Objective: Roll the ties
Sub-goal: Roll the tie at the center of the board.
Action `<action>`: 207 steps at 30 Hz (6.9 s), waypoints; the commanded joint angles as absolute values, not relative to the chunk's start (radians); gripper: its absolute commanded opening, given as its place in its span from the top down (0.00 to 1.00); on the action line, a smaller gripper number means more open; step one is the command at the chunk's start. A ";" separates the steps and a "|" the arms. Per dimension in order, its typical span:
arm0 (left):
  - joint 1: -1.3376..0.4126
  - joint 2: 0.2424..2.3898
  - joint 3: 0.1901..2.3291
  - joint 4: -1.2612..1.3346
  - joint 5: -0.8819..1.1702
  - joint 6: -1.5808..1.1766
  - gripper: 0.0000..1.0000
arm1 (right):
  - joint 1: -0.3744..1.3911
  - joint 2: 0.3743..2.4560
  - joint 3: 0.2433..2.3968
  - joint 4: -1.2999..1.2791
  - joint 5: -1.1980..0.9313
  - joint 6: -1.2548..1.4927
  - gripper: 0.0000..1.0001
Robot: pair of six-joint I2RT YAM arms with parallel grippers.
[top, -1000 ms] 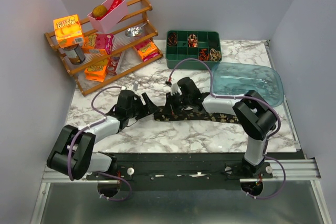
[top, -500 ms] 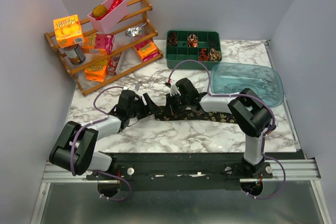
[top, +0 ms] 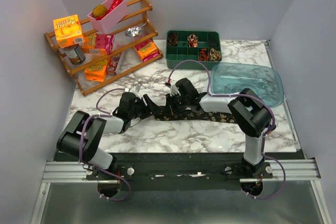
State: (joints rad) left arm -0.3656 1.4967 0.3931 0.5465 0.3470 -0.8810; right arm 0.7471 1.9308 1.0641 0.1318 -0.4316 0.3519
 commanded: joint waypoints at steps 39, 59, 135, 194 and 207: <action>-0.360 1.060 0.373 0.118 0.164 -0.692 0.31 | 0.768 1.962 1.287 -0.213 -0.244 0.293 0.99; -0.360 0.870 0.365 0.063 0.164 -0.680 0.32 | 0.877 1.971 1.447 -0.170 -0.321 0.268 0.99; -0.112 1.195 0.489 0.262 0.422 -0.769 0.39 | 0.936 2.082 1.318 -0.186 -0.045 -0.183 0.55; -0.104 1.456 0.588 -0.005 0.008 -0.634 1.00 | 0.934 2.118 1.371 -0.261 -0.207 -0.218 0.44; -0.103 1.388 0.600 -0.060 0.008 -0.635 1.00 | 0.934 2.122 1.385 -0.281 -0.149 -0.230 0.47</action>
State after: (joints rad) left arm -0.1104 1.4185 0.5945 0.0021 0.0368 -0.6487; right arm 0.9340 2.0674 1.3865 -0.1829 -0.1768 -0.2188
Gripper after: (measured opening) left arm 0.009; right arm 0.536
